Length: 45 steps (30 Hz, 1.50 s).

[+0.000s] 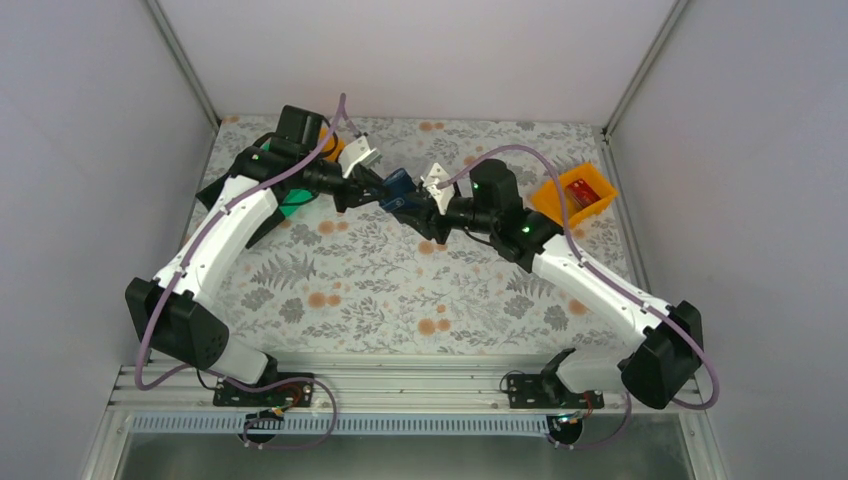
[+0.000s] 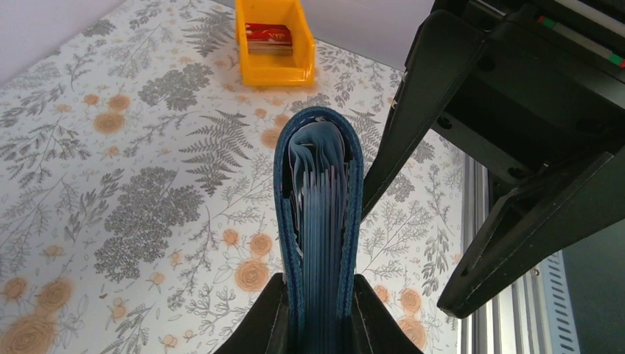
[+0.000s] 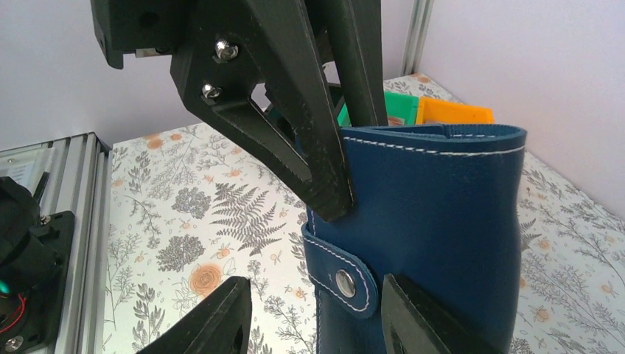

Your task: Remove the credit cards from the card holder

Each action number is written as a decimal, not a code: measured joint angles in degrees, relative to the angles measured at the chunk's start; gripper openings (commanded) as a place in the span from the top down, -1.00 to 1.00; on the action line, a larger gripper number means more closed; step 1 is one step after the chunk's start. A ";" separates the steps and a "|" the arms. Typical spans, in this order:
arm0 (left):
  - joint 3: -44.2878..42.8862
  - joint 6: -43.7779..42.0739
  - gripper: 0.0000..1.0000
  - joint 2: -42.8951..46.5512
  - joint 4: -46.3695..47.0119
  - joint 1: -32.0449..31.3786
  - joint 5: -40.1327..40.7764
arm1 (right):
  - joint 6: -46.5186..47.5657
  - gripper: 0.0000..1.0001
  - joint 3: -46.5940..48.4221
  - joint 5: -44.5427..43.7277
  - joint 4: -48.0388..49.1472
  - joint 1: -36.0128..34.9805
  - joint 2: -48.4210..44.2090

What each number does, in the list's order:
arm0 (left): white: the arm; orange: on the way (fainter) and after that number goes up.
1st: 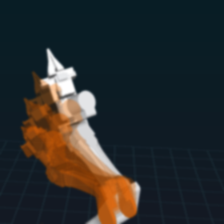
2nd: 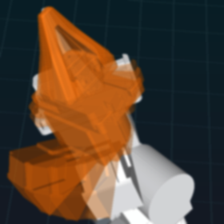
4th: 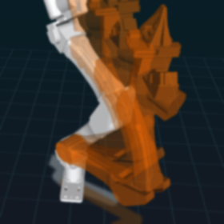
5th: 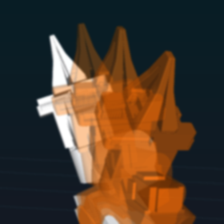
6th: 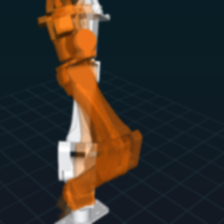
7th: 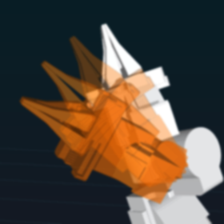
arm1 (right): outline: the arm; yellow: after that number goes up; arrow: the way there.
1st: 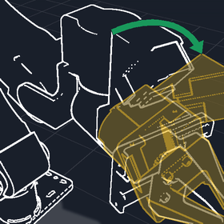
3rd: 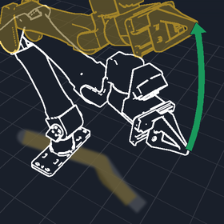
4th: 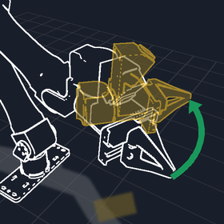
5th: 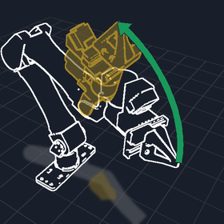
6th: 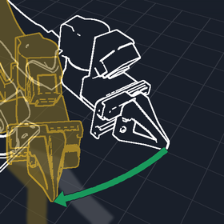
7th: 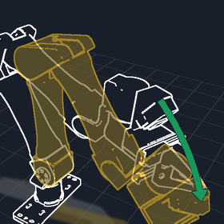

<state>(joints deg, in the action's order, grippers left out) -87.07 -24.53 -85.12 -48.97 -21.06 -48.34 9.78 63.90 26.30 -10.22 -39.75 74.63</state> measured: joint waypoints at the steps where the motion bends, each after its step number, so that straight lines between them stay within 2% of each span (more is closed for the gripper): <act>1: 0.00 -0.24 0.95 0.00 -0.04 0.07 -0.04 | 0.13 0.07 0.02 0.00 0.00 0.00 0.20; 9: 0.00 -1.88 0.95 0.00 -0.96 0.33 -0.66 | 1.97 0.00 0.04 1.18 0.00 0.07 0.35; 13: 0.00 -2.14 0.95 0.07 -1.55 0.24 -2.36 | 2.99 -0.01 -1.18 3.48 0.31 1.20 -2.43; 18: 0.00 -2.47 0.95 0.31 -2.60 -0.07 -4.31 | 3.34 0.11 -0.94 5.77 0.85 2.56 -4.46; 28: 0.00 -2.47 0.95 0.42 -2.95 0.07 -4.15 | 3.10 0.24 -0.92 9.97 0.57 2.51 -0.74; 38: 0.24 -3.04 0.95 0.42 -3.61 0.79 -1.60 | 2.40 0.72 1.95 10.23 0.46 1.95 4.42; 45: 0.35 -2.54 0.95 0.42 -3.87 0.70 -1.57 | 2.05 0.86 1.92 9.94 0.46 1.92 4.55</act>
<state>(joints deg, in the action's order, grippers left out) -86.72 -27.07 -84.71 -52.84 -20.36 -49.91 11.84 65.82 36.25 -9.76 -37.82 79.18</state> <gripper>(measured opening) 0.122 0.092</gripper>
